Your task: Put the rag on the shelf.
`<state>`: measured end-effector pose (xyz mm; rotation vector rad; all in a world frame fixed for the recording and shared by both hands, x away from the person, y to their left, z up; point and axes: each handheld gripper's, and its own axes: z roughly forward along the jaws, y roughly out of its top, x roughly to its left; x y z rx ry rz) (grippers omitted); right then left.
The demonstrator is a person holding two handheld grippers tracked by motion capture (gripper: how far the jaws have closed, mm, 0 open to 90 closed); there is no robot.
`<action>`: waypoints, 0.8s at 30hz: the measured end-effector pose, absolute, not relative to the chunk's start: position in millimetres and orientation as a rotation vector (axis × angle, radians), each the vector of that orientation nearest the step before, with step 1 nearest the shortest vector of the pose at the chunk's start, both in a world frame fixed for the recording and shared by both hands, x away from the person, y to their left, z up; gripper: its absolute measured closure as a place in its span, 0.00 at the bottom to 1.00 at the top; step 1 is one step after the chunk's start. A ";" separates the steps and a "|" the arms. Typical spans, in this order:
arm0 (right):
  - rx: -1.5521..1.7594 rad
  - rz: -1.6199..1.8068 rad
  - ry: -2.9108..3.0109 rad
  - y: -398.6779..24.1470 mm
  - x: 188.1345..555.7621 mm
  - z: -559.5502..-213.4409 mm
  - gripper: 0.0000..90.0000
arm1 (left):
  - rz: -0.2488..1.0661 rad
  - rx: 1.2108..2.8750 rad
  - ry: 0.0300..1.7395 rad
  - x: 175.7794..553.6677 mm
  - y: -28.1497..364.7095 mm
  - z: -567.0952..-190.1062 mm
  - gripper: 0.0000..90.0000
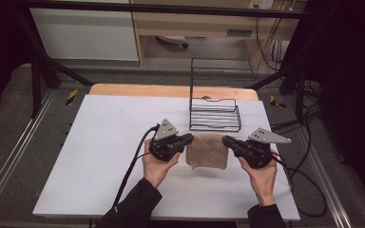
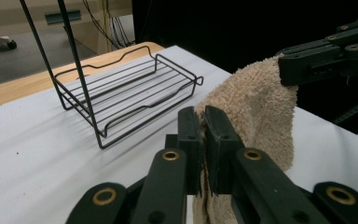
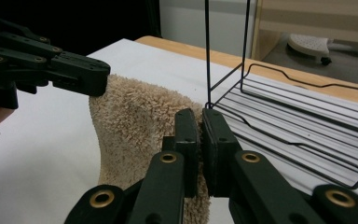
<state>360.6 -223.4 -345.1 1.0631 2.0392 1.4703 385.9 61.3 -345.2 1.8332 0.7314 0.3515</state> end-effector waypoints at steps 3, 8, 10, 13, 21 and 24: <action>1.061 1.477 2.020 -223.3 360.0 -341.5 0.95 | 0.357 1.825 0.730 386.4 61.2 -342.5 0.95; 1.055 1.493 1.979 -223.8 360.5 -334.0 0.95 | 0.373 1.796 0.721 388.7 60.1 -333.1 0.95; 1.049 1.495 1.965 -223.9 361.0 -330.2 0.96 | 0.376 1.786 0.719 390.1 59.4 -330.0 0.95; 1.041 1.494 1.948 -224.5 361.6 -324.0 0.96 | 0.377 1.773 0.717 392.8 58.2 -325.7 0.95; 1.031 1.503 1.910 -226.1 365.4 -310.5 0.96 | 0.386 1.754 0.717 399.1 55.3 -316.5 0.95; 1.028 1.506 1.894 -226.6 367.5 -305.9 0.96 | 0.384 1.741 0.716 402.6 54.9 -310.7 0.95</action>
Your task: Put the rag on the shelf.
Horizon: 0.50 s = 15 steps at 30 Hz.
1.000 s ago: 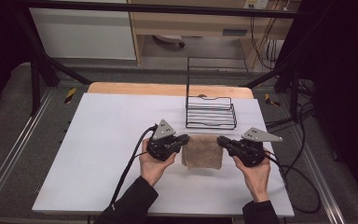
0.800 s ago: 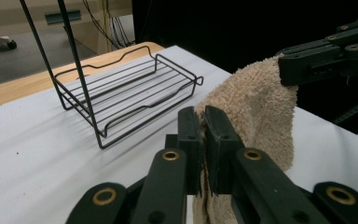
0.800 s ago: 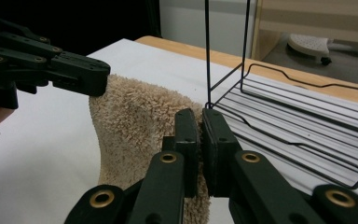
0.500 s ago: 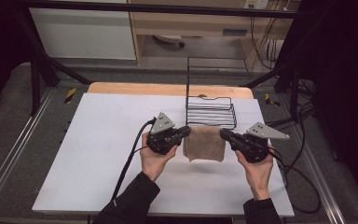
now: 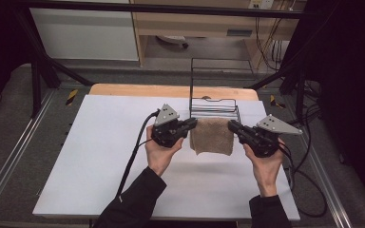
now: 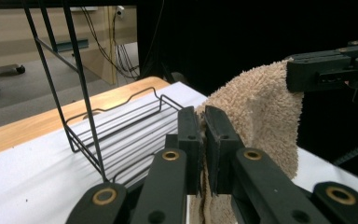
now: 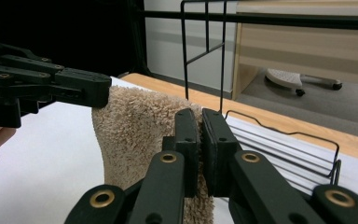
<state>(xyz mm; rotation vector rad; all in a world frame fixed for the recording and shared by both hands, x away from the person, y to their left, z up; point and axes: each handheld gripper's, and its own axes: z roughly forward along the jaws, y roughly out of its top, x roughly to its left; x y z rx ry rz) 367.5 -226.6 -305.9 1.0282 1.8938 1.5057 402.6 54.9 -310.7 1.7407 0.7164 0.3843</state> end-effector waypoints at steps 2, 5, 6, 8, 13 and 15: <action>1.027 1.505 1.890 -226.8 368.0 -304.2 0.96 | 0.388 1.735 0.715 404.8 54.1 -306.8 0.95; 1.024 1.508 1.869 -227.4 370.7 -298.2 0.96 | 0.401 1.727 0.713 407.8 52.4 -301.0 0.95; 1.024 1.512 1.861 -227.5 371.3 -296.9 0.96 | 0.401 1.716 0.716 409.6 50.9 -297.7 0.95; 1.026 1.515 1.848 -228.4 372.6 -294.5 0.96 | 0.403 1.712 0.714 410.3 50.2 -296.3 0.95; 1.023 1.524 1.822 -230.7 375.0 -287.9 0.96 | 0.404 1.688 0.707 415.7 47.7 -288.1 0.95; 1.022 1.532 1.812 -232.5 376.6 -284.8 0.96 | 0.403 1.682 0.705 416.5 47.3 -286.2 0.95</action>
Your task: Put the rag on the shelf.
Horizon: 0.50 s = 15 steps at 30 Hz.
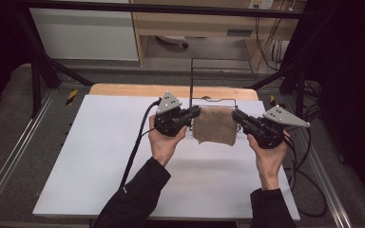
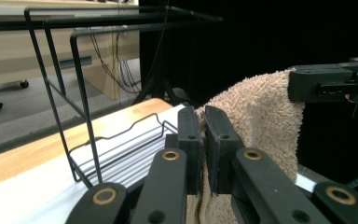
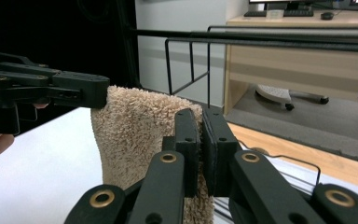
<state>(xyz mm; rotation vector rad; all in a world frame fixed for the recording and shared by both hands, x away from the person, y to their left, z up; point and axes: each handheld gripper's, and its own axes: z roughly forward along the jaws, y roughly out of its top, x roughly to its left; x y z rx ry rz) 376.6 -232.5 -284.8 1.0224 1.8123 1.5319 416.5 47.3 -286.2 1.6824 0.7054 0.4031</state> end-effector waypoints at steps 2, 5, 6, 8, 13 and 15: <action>1.017 1.537 1.801 -233.7 378.2 -281.6 0.96 | 0.410 1.672 0.699 417.5 46.3 -282.3 0.95; 1.016 1.543 1.790 -234.3 379.3 -278.1 0.96 | 0.418 1.667 0.690 420.1 45.0 -276.9 0.95; 1.008 1.540 1.787 -235.1 380.7 -274.6 0.96 | 0.421 1.660 0.690 422.3 44.4 -273.1 0.95; 1.003 1.538 1.781 -235.5 382.3 -270.7 0.96 | 0.422 1.657 0.688 423.3 44.1 -271.1 0.95; 0.993 1.533 1.766 -235.9 385.4 -262.0 0.96 | 0.430 1.638 0.686 427.7 41.8 -262.0 0.95; 0.986 1.530 1.754 -236.3 387.7 -255.4 0.96 | 0.436 1.629 0.685 429.1 40.8 -259.0 0.95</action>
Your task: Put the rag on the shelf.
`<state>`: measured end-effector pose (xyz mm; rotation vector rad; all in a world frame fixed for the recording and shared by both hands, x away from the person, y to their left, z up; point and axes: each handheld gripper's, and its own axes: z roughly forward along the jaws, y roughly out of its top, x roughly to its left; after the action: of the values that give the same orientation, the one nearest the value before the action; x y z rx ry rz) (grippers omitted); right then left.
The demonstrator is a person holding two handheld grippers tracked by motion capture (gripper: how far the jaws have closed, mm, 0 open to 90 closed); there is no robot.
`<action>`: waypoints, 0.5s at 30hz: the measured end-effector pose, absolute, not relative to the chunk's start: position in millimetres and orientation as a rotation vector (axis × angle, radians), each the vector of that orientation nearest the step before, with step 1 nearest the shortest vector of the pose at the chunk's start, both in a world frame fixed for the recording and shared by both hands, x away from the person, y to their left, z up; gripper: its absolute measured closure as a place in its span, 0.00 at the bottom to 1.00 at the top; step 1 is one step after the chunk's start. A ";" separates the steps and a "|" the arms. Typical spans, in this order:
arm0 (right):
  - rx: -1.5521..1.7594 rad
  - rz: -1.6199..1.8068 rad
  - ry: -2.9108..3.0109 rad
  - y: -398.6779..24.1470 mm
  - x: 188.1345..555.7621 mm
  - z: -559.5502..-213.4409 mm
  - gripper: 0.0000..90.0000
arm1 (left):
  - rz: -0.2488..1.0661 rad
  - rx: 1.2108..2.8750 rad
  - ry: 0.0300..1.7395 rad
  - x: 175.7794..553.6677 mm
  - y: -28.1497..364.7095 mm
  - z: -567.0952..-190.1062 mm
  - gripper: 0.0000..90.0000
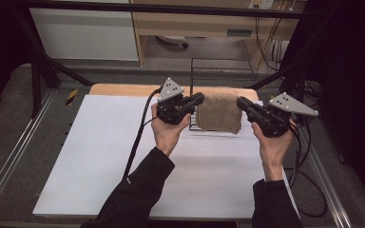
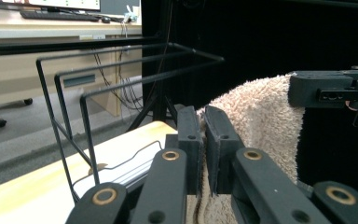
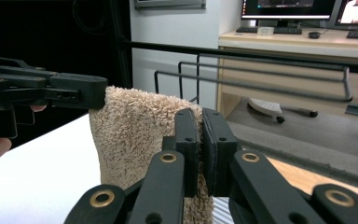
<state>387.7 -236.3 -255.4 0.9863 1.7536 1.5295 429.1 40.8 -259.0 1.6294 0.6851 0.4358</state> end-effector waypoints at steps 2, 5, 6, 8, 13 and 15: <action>0.985 1.529 1.750 -236.3 388.5 -253.4 0.96 | 0.443 1.623 0.683 430.5 40.1 -255.8 0.95; 0.977 1.526 1.740 -236.1 390.9 -247.8 0.96 | 0.447 1.608 0.682 433.0 40.1 -251.0 0.95; 0.970 1.525 1.732 -235.5 392.4 -244.5 0.96 | 0.448 1.605 0.681 433.8 40.0 -249.6 0.95; 0.965 1.523 1.729 -234.9 394.4 -241.6 0.96 | 0.455 1.604 0.680 436.1 39.9 -247.0 0.95; 0.961 1.523 1.718 -233.9 399.6 -234.7 0.96 | 0.447 1.591 0.683 443.7 41.2 -240.1 0.95; 0.955 1.520 1.714 -233.8 401.6 -231.7 0.96 | 0.450 1.587 0.681 445.8 41.2 -236.8 0.95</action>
<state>401.6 -233.8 -231.7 0.9555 1.7137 1.5197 445.8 41.2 -236.8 1.5874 0.6807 0.4500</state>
